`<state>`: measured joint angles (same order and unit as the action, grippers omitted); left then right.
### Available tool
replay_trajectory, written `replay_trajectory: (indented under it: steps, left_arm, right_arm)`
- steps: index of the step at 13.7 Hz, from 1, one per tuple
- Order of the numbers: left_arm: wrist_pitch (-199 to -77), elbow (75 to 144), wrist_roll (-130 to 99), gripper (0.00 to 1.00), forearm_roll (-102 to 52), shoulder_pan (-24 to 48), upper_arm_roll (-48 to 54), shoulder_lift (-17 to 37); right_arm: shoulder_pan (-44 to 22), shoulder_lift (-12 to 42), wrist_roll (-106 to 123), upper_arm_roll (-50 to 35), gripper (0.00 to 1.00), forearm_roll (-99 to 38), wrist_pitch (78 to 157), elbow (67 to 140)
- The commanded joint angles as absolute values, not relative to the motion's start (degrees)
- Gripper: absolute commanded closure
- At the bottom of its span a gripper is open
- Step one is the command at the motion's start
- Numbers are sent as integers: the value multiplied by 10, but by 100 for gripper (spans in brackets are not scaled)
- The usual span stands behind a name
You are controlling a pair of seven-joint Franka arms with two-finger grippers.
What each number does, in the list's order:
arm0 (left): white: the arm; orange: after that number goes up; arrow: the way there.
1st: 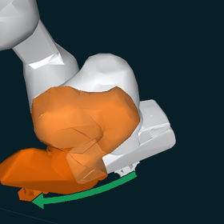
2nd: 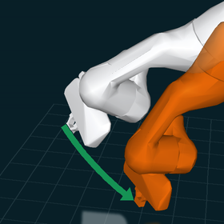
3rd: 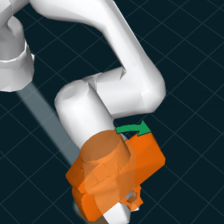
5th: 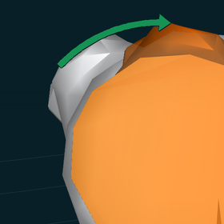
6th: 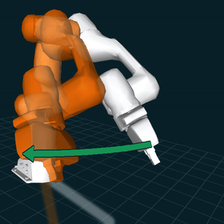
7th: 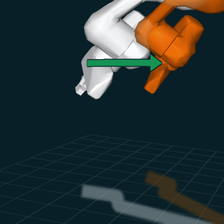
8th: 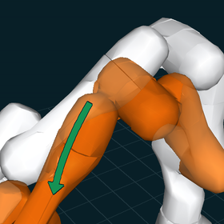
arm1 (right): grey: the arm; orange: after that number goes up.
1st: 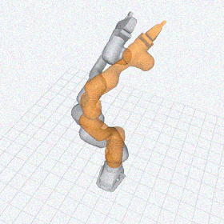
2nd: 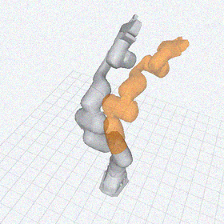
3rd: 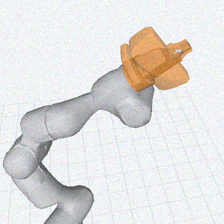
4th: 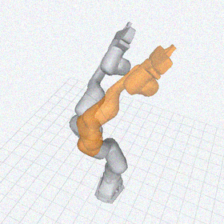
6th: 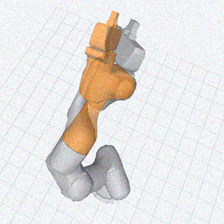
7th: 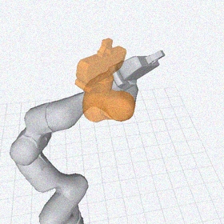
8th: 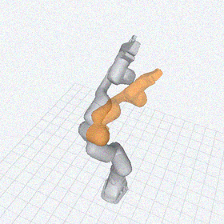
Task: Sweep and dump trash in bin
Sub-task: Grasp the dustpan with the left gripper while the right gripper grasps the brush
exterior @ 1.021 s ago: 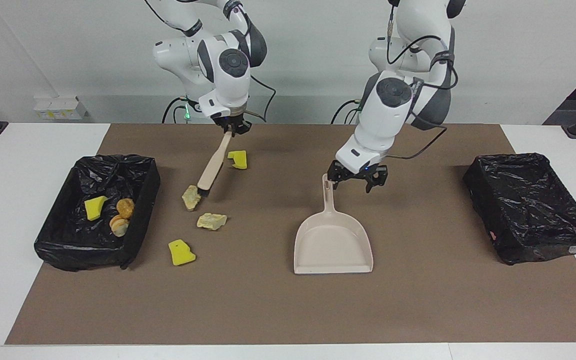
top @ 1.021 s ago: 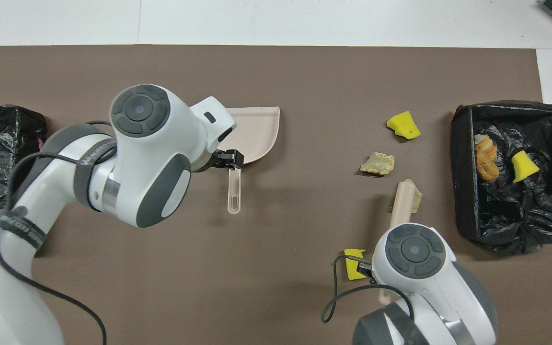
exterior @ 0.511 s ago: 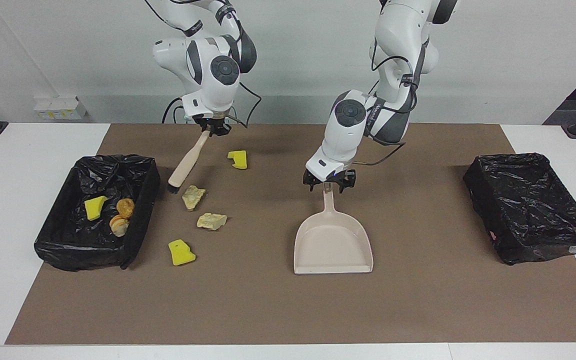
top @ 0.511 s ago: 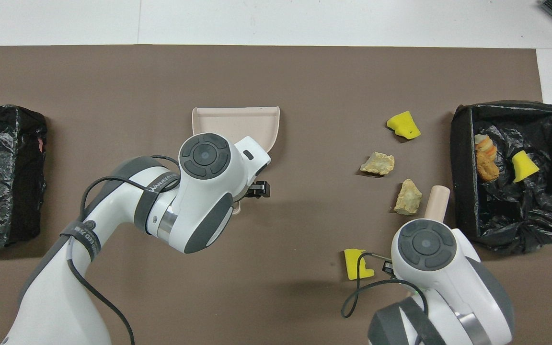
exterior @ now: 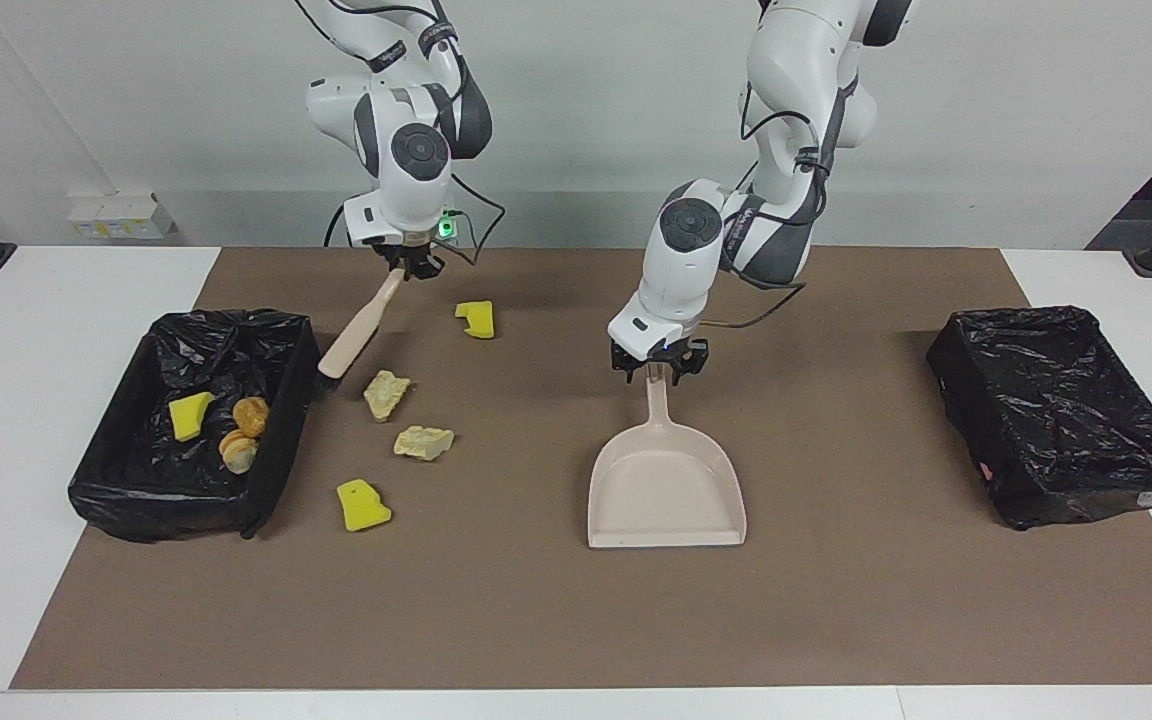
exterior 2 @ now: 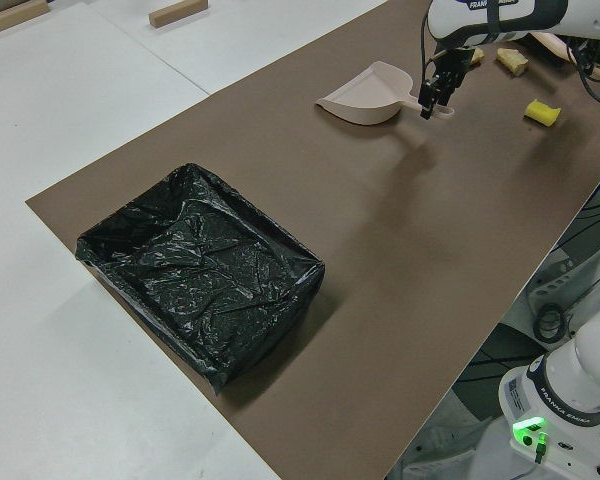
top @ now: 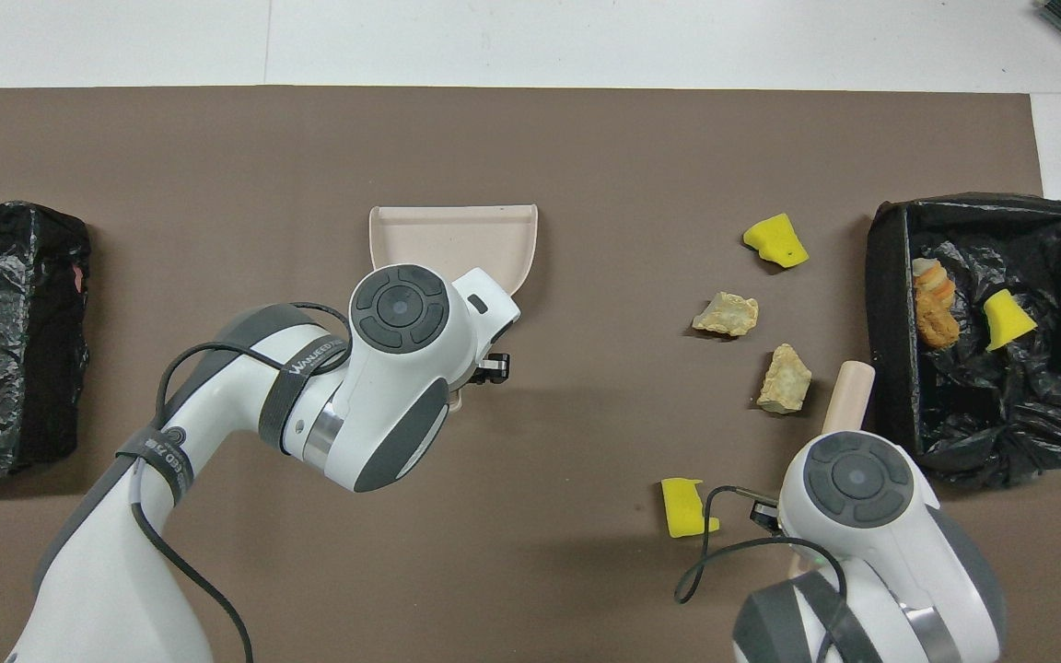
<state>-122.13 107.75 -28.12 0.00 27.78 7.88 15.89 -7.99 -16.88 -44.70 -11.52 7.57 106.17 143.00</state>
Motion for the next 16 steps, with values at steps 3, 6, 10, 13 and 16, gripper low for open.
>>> replay_trajectory:
  steps: [3,6,10,13,16]
  left_arm:
    - [-1228,1094,-308,100,33,287,71,144]
    - [-1210,1077,-284,100,117,280,72,137]
    - [-1128,1032,-104,100,158,266,66,118]
    - [-1087,1037,69,100,156,222,66,72]
    - [-1046,1038,236,100,157,185,66,47]
  right_arm:
    - [-69,-121,-404,-120,100,48,1168,1421]
    - [-82,-69,-400,-123,100,21,1163,1353]
    - [-143,-33,-399,-124,100,-16,1152,1284]
    - [-145,-15,-349,-123,100,-15,1099,1210]
    - [-132,2,-271,-118,100,15,1080,1166]
